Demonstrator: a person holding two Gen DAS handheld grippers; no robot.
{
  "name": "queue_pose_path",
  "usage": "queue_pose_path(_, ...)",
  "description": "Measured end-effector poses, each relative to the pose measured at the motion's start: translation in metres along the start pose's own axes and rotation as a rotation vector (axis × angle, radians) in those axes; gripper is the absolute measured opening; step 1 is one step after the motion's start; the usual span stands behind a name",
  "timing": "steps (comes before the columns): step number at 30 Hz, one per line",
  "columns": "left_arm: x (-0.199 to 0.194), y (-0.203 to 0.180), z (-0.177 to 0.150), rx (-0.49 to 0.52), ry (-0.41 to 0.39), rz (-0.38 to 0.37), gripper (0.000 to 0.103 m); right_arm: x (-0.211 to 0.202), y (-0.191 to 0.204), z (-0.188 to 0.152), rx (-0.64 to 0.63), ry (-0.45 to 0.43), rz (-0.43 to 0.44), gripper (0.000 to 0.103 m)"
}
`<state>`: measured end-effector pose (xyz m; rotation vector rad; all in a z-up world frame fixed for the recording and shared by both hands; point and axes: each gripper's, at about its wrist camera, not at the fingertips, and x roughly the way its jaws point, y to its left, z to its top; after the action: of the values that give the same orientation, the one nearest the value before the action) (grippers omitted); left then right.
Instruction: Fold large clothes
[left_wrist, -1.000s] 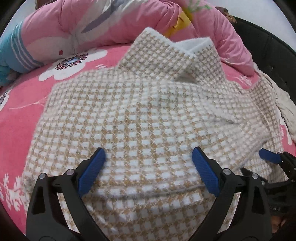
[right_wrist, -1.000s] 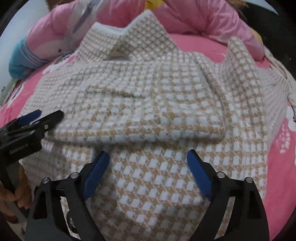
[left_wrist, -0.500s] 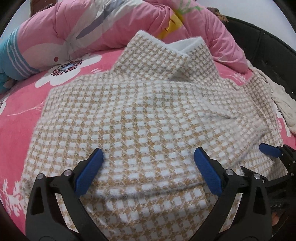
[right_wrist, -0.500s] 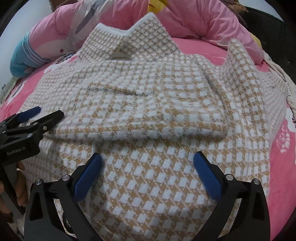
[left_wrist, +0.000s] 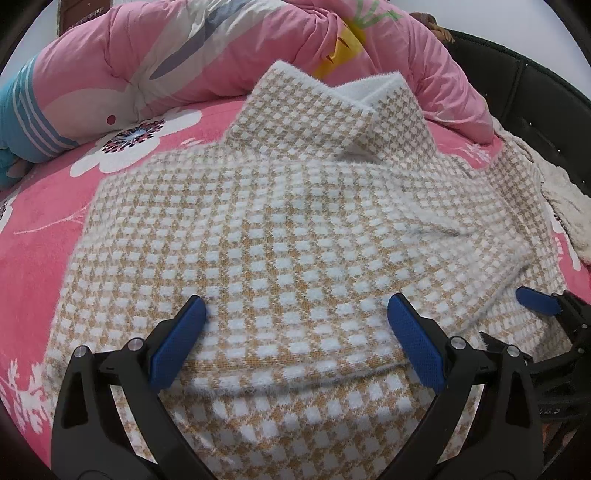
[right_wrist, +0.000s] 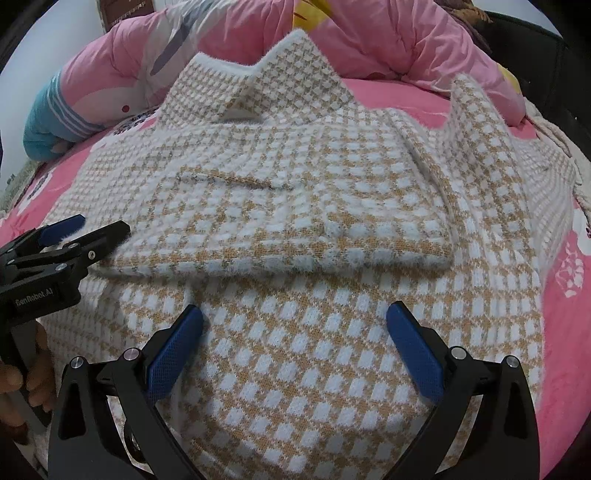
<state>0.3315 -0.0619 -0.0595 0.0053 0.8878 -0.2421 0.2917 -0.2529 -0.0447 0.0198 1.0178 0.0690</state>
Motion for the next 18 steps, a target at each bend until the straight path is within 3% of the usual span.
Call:
queue_pose_path(5, -0.018, -0.001, 0.008, -0.029, -0.069, -0.088, 0.095, 0.001, -0.001, -0.002, 0.006, -0.004, 0.007, 0.097)
queue_pose_path(9, -0.014, -0.016, 0.02, 0.011, -0.066, -0.089, 0.095, 0.001, -0.001, -0.002, 0.006, -0.003, 0.008, 0.097)
queue_pose_path(14, 0.014, -0.019, 0.016, -0.005, -0.003, -0.048, 0.095, 0.001, -0.001, -0.001, 0.006, -0.003, 0.007, 0.097)
queue_pose_path(18, 0.014, -0.016, 0.014, -0.007, -0.021, -0.058, 0.095, 0.001, -0.001, -0.001, 0.004, -0.004, 0.004, 0.097)
